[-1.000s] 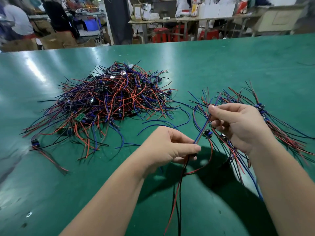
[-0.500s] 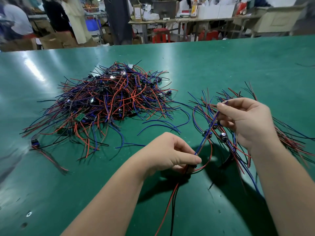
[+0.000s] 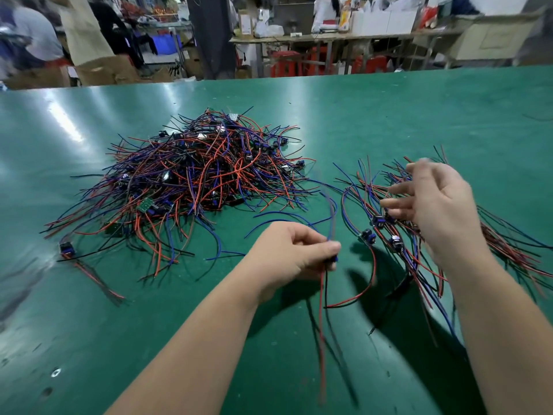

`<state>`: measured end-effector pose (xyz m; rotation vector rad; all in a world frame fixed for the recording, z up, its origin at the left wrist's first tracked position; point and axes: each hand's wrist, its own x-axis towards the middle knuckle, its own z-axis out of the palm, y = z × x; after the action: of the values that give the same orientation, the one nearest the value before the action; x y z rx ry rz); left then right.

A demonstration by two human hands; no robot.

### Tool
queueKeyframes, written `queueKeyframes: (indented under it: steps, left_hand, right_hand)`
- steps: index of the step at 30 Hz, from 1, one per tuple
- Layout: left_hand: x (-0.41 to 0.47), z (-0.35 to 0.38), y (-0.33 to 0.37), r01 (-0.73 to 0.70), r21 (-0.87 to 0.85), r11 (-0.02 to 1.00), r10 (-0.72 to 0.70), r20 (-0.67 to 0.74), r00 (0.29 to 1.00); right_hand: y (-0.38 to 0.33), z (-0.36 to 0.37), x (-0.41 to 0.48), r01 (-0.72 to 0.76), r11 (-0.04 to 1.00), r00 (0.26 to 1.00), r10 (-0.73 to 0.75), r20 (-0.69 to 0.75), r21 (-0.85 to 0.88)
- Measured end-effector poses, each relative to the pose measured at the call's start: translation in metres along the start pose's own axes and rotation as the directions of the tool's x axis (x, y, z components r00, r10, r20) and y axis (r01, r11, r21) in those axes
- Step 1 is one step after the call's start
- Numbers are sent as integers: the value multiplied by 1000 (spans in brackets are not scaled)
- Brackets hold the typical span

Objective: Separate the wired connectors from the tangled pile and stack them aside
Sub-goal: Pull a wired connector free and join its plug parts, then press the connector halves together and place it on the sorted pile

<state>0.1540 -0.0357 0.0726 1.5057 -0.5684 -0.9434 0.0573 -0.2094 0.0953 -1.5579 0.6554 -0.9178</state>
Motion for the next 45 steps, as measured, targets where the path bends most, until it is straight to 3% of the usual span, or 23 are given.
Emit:
queueKeyframes:
  steps: [2,4,6,9,12,14,16,17,19,21,26,28,30,32,35,37,38,40,41,43,45]
  left_hand:
    - [4,1,-1,-25,-118,993,12,-105,994]
    - [6,2,-1,-39,-173,984,10,-166,986]
    - [7,3,-3,-48,-188,981,13,-183,983]
    - [7,3,-3,-41,-180,983,11,-166,986]
    - [7,4,-4,-29,-161,987,6,-143,990]
    - [7,6,-5,-25,-152,988,4,-134,991]
    - [6,7,-5,-30,-156,987,8,-136,991]
    - [6,8,-6,-36,-157,987,13,-142,990]
    - [5,8,-6,-56,-160,986,30,-161,987]
    - [5,8,-6,-82,-182,980,47,-184,982]
    - [6,6,-2,-103,-281,954,33,-244,969]
    - [6,5,-2,-99,-271,957,34,-236,971]
    - [6,5,-3,-91,-250,964,39,-208,977]
    - [6,5,-2,-88,-229,969,44,-193,980]
    - [7,0,2,-148,-102,984,114,-281,953]
    - [8,-12,5,-196,184,963,257,-416,872]
    - [7,-21,6,-178,383,906,354,-458,816]
    - [6,-41,7,-15,706,708,490,-477,730]
    - [7,-52,5,93,780,619,509,-489,709]
    - [8,-73,1,304,787,537,448,-571,688]
    - [8,-87,-4,439,734,518,333,-646,687]
  right_hand:
    - [2,2,-3,79,985,985,-54,165,-153]
    - [7,9,-11,179,949,914,-62,402,-259]
    - [15,15,-15,333,821,856,-56,515,-464]
    - [22,15,-11,430,535,870,-30,492,-728]
    - [27,11,-3,335,436,912,73,404,-835]
    - [26,10,-2,310,401,934,39,354,-862]
    - [22,10,-5,354,480,933,-124,337,-803]
    - [20,12,-9,369,589,927,-180,328,-719]
    - [11,18,-19,325,834,906,-138,401,-446]
    - [7,23,-26,241,940,848,-84,523,-240]
    - [4,20,-26,139,989,794,-82,603,-48]
    - [6,21,-28,226,964,798,-102,594,-138]
    - [10,26,-29,387,873,819,-178,545,-296]
    - [13,28,-27,444,809,853,-252,456,-384]
    - [16,21,-15,400,750,916,-313,251,-526]
    - [20,14,-6,348,694,935,-307,177,-630]
    - [22,11,-2,331,659,939,-299,168,-676]
    - [27,8,3,307,587,949,-248,194,-749]
    - [28,8,4,296,554,955,-200,221,-778]
    - [30,8,3,279,499,960,-110,259,-820]
    - [29,7,1,271,464,961,-85,262,-843]
